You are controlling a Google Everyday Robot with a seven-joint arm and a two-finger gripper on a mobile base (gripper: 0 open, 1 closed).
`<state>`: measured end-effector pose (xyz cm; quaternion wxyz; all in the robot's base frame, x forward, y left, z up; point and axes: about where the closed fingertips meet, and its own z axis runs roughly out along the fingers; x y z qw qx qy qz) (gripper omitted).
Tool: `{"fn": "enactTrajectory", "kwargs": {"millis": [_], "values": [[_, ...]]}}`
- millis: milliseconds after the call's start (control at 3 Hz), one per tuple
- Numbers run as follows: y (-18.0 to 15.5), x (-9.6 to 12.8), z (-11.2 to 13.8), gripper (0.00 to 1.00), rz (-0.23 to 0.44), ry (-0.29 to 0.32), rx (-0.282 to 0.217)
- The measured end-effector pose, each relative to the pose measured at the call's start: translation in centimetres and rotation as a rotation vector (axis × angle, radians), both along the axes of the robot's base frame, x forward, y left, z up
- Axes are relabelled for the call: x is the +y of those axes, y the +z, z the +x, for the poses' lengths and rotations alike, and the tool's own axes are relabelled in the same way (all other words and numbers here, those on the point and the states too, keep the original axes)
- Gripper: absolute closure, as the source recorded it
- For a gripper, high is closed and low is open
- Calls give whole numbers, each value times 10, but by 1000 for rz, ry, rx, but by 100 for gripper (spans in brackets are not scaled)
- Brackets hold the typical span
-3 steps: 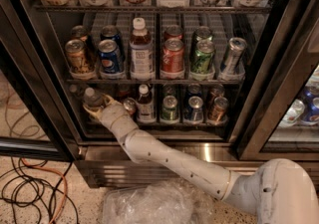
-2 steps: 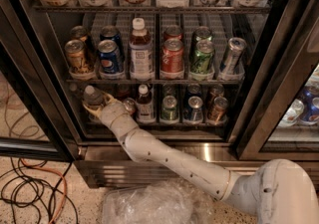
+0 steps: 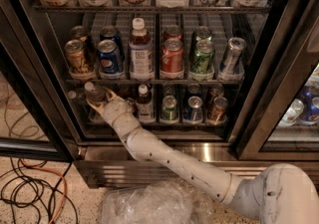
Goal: Pick water bottle from bottom shelf of fridge
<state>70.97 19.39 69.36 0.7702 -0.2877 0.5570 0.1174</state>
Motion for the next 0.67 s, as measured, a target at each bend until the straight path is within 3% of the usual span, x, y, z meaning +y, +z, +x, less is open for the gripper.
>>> {"fn": "enactTrajectory", "kwargs": {"millis": [667], "values": [[4, -2, -6, 100, 5, -8, -16]]}}
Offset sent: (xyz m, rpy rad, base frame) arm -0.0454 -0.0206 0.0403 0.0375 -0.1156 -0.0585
